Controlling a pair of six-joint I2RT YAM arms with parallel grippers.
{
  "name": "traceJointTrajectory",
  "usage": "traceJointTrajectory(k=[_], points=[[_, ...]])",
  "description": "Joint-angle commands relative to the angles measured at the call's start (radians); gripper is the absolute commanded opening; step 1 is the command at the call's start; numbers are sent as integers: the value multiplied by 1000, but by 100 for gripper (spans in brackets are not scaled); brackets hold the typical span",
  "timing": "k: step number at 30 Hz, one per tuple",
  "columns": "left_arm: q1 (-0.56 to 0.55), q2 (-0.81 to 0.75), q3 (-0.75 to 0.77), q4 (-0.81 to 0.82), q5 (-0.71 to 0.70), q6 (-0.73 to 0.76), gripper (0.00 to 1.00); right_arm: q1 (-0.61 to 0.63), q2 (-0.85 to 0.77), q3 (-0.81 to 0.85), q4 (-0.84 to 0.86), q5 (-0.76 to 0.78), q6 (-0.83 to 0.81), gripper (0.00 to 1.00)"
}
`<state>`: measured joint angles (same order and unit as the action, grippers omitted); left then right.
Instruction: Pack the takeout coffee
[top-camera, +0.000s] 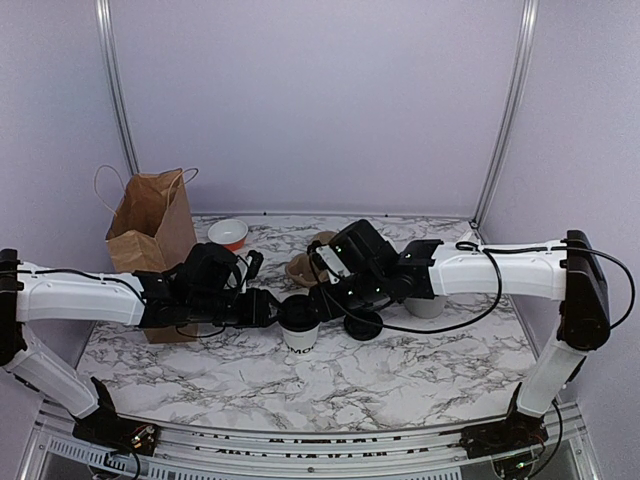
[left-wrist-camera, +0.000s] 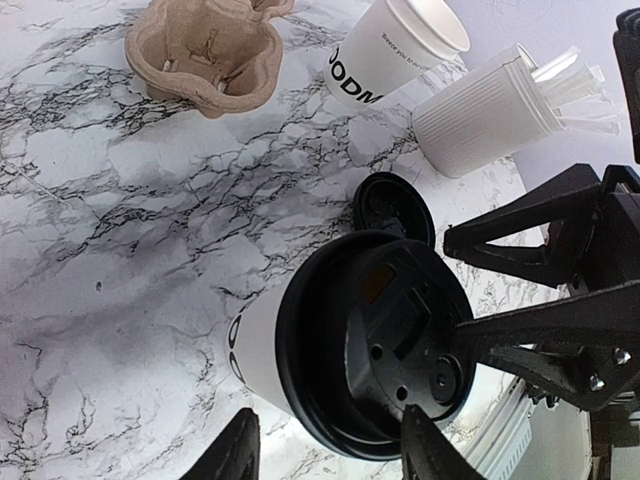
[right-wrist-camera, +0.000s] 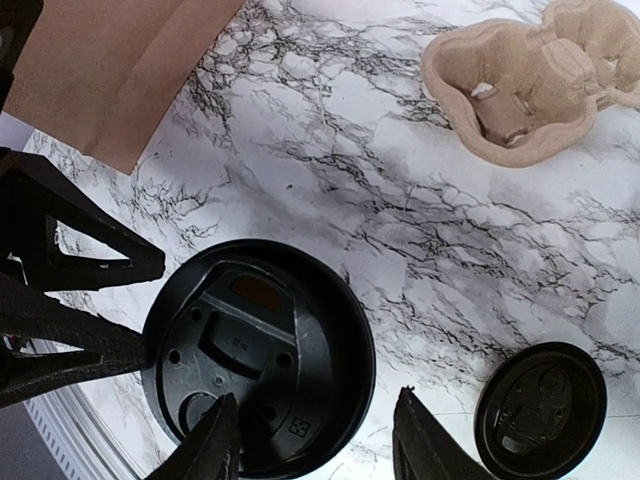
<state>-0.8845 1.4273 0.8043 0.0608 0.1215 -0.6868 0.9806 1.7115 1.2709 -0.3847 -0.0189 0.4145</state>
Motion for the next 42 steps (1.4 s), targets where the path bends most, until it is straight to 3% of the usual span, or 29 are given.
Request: traceJointTrajectory(k=[1,17,32,39,42], points=[[-7,12,-25,-15,-13,-6,48,13,10,-6,-11,6,2,51],[-13,33,-21,-17,-11,-7,47,13,-30,-93,3,19,34,49],[-14,46,5,-26,-8,1,47,4,-62,-10,52,-26,36,52],[-15,50,11,-27,-3,3,47,-37,-139,-90,102,-78,76,52],[-16,48,13,-27,-3,4,47,-53,-163,-143,132,-114,99,47]])
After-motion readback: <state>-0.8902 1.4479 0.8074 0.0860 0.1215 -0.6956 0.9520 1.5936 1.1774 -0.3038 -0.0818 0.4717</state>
